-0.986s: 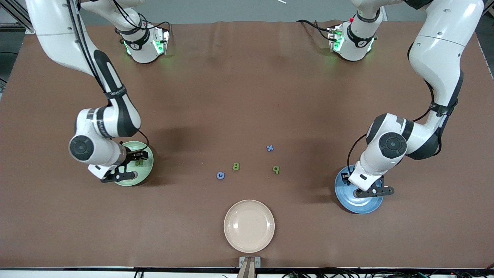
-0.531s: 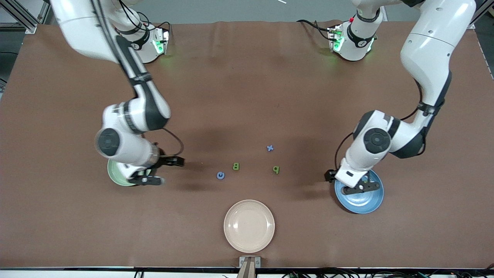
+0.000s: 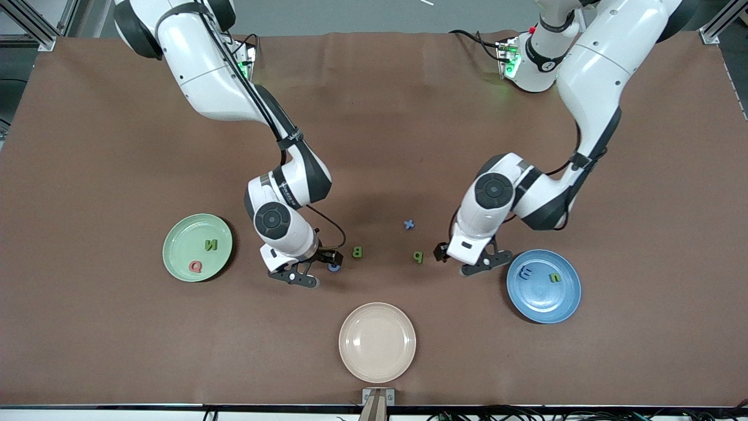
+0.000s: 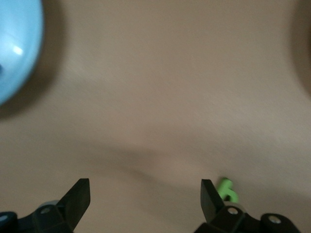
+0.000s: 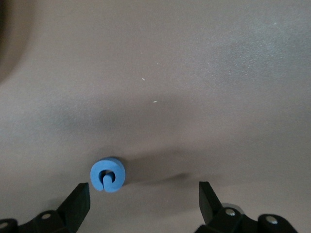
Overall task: Sort upper and lower case letters into plates
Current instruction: 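Grasp the blue G with the right gripper while the left gripper grasps the b, then place the G on the green plate while the left gripper places b on blue, then grasp the green B with the right gripper while the left gripper grasps the x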
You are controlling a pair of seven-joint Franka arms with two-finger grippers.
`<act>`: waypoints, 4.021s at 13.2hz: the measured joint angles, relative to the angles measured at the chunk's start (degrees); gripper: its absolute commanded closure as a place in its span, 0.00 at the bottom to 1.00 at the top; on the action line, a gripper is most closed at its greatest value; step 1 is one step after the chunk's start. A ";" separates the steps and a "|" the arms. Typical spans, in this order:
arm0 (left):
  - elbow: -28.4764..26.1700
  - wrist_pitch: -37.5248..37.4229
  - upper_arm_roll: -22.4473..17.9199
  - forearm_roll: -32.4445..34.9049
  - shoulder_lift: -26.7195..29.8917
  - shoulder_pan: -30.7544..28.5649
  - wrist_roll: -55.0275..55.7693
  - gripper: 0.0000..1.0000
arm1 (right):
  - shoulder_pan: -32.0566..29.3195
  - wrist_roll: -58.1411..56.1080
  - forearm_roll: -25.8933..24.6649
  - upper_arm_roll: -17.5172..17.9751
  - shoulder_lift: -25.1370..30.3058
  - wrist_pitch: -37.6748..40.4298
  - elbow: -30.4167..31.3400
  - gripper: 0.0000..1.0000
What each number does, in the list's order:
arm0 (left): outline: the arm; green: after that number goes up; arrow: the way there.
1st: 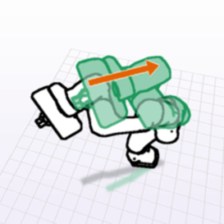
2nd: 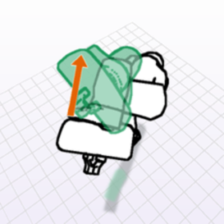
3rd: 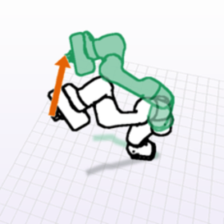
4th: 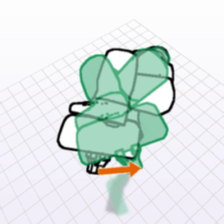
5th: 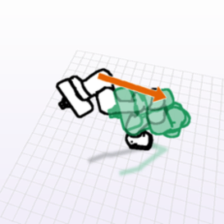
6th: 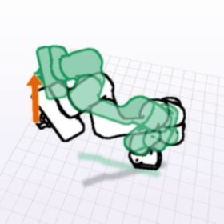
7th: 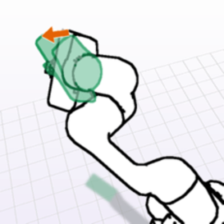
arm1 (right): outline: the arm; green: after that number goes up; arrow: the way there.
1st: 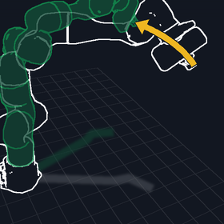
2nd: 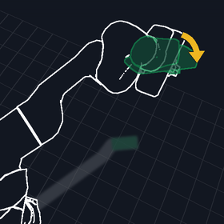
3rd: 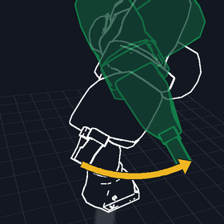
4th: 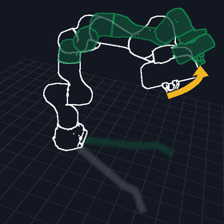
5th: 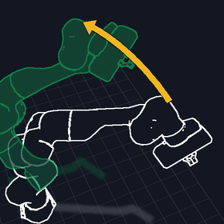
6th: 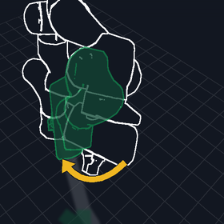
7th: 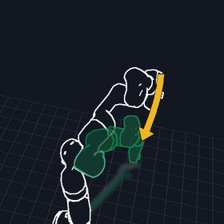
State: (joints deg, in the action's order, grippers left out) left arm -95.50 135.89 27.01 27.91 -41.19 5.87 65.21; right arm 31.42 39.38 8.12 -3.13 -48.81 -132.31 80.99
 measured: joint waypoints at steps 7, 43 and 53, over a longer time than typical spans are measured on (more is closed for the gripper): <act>8.59 0.12 -2.50 0.00 -7.79 7.98 6.50 0.30 | 2.99 5.03 -5.19 -0.10 -3.53 -1.68 -4.15 0.26; 6.38 -12.73 0.82 0.03 -2.38 -20.60 -33.94 0.91 | -23.03 -32.94 -5.41 4.72 20.45 -1.90 26.51 0.00; 3.60 -9.33 3.08 0.03 -2.65 -20.49 -31.75 0.00 | 0.58 11.05 -6.49 5.55 3.92 -1.65 2.61 0.06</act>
State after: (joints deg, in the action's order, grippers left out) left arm -91.90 126.55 30.09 27.94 -43.83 -14.63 33.46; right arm 32.01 50.42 1.63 2.42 -44.89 -133.97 83.60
